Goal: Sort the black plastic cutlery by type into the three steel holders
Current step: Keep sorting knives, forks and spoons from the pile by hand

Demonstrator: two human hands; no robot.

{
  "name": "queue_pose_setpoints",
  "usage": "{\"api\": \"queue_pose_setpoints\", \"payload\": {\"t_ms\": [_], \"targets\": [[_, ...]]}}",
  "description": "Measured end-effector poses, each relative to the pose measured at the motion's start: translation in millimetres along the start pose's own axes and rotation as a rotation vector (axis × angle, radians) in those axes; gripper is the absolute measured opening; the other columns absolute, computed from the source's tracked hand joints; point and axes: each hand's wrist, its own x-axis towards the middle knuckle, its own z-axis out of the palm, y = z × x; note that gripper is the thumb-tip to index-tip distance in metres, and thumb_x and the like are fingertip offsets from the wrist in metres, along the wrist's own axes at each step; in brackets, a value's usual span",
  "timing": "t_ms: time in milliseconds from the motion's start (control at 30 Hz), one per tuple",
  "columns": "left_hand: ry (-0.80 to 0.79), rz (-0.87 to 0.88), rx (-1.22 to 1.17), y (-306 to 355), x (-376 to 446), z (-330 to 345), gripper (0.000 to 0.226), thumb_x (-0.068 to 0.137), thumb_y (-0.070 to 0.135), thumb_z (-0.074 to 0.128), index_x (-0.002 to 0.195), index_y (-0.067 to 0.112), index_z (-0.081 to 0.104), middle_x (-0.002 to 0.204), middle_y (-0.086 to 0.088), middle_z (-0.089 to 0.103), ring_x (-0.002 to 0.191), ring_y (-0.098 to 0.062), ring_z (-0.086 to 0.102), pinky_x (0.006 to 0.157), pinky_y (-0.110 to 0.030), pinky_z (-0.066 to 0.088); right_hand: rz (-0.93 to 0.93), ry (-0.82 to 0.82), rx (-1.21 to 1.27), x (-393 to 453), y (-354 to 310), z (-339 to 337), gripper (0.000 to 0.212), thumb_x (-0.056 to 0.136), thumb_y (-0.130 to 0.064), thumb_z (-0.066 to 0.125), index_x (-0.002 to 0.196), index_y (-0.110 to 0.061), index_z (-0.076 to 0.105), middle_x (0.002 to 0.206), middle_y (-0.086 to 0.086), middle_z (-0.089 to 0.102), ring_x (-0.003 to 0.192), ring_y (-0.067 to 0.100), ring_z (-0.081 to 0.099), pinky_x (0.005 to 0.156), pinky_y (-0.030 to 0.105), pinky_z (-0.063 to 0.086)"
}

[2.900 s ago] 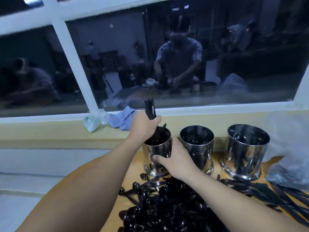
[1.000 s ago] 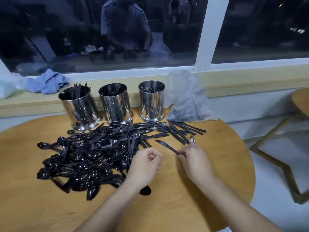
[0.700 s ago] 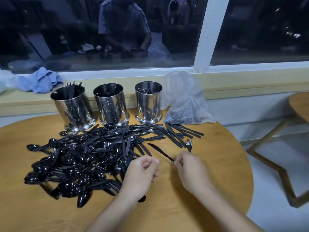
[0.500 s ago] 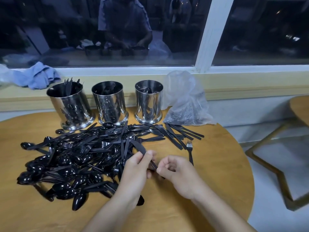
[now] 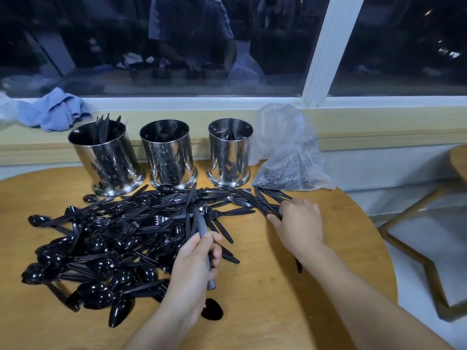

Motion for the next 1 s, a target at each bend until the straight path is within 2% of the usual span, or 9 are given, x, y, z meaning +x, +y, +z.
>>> {"api": "queue_pose_setpoints", "payload": {"t_ms": [267, 433, 533, 633, 733, 867, 933, 1000], "targets": [[-0.019, -0.009, -0.004, -4.8, 0.6, 4.0, 0.030, 0.117, 0.022, 0.051, 0.109, 0.008, 0.076, 0.079, -0.005, 0.055, 0.068, -0.014, 0.047, 0.058, -0.030, 0.030, -0.038, -0.037, 0.193, -6.6, -19.7, 0.2, 0.026, 0.098, -0.048, 0.071, 0.081, -0.028, 0.066, 0.090, -0.004, 0.070, 0.098, 0.027, 0.063, 0.090, 0.042, 0.043], [-0.031, -0.005, -0.014, -6.3, 0.8, 6.7, 0.029, 0.117, 0.020, 0.051, 0.108, 0.007, 0.076, 0.080, -0.006, 0.054, 0.069, -0.016, 0.046, 0.059, -0.031, 0.031, -0.056, -0.112, 0.156, -14.1, -29.8, -1.9, 0.038, 0.100, -0.043, 0.063, 0.068, -0.028, 0.050, 0.081, -0.005, 0.062, 0.088, 0.028, 0.059, 0.088, 0.041, 0.043], [-0.042, -0.010, -0.003, -6.0, -0.5, 6.6, 0.029, 0.116, 0.020, 0.052, 0.108, 0.008, 0.076, 0.081, -0.005, 0.056, 0.071, -0.016, 0.048, 0.060, -0.031, 0.034, -0.050, -0.155, 0.173, -18.3, -31.4, -0.9, 0.027, 0.103, -0.042, 0.064, 0.081, -0.028, 0.058, 0.088, -0.004, 0.066, 0.097, 0.028, 0.064, 0.090, 0.041, 0.043], [-0.047, -0.018, 0.006, -5.8, -1.5, 7.6, 0.028, 0.116, 0.021, 0.053, 0.107, 0.009, 0.076, 0.081, -0.004, 0.057, 0.071, -0.014, 0.050, 0.060, -0.030, 0.036, -0.054, -0.183, 0.205, -24.9, -33.6, -4.5, 0.016, 0.105, -0.034, 0.064, 0.092, -0.025, 0.064, 0.093, -0.001, 0.072, 0.102, 0.029, 0.064, 0.096, 0.043, 0.044], [-0.052, -0.021, 0.004, -7.1, -2.4, 8.9, 0.027, 0.116, 0.020, 0.053, 0.107, 0.008, 0.076, 0.081, -0.004, 0.057, 0.071, -0.015, 0.050, 0.059, -0.030, 0.036, -0.078, -0.112, 0.155, -35.6, -37.0, -5.6, 0.003, 0.104, -0.021, 0.065, 0.106, -0.022, 0.067, 0.101, 0.001, 0.072, 0.105, 0.030, 0.062, 0.095, 0.044, 0.042], [-0.056, -0.029, -0.004, -7.3, -4.6, 9.7, 0.027, 0.116, 0.021, 0.054, 0.106, 0.009, 0.076, 0.081, -0.004, 0.058, 0.072, -0.015, 0.050, 0.059, -0.030, 0.037, -0.093, -0.053, 0.036, -45.8, -40.5, 0.5, 0.026, 0.090, 0.000, 0.062, 0.108, -0.018, 0.067, 0.110, 0.003, 0.071, 0.108, 0.029, 0.060, 0.096, 0.042, 0.042], [-0.049, -0.029, -0.011, -6.0, -6.3, 10.7, 0.026, 0.116, 0.021, 0.054, 0.106, 0.010, 0.076, 0.082, -0.004, 0.059, 0.072, -0.015, 0.051, 0.060, -0.030, 0.039, -0.098, -0.077, 0.040, -48.2, -39.9, -3.0, 0.026, 0.093, -0.001, 0.061, 0.111, -0.019, 0.066, 0.113, 0.002, 0.070, 0.111, 0.027, 0.060, 0.099, 0.041, 0.042], [-0.038, -0.024, -0.037, -3.4, -8.1, 12.1, 0.023, 0.115, 0.021, 0.056, 0.109, 0.011, 0.076, 0.084, -0.003, 0.060, 0.074, -0.015, 0.052, 0.063, -0.031, 0.040, -0.075, -0.080, 0.153, -52.4, -38.1, -8.9, 0.014, 0.102, -0.012, 0.062, 0.109, -0.023, 0.066, 0.110, -0.003, 0.071, 0.107, 0.025, 0.061, 0.099, 0.041, 0.044]]}}
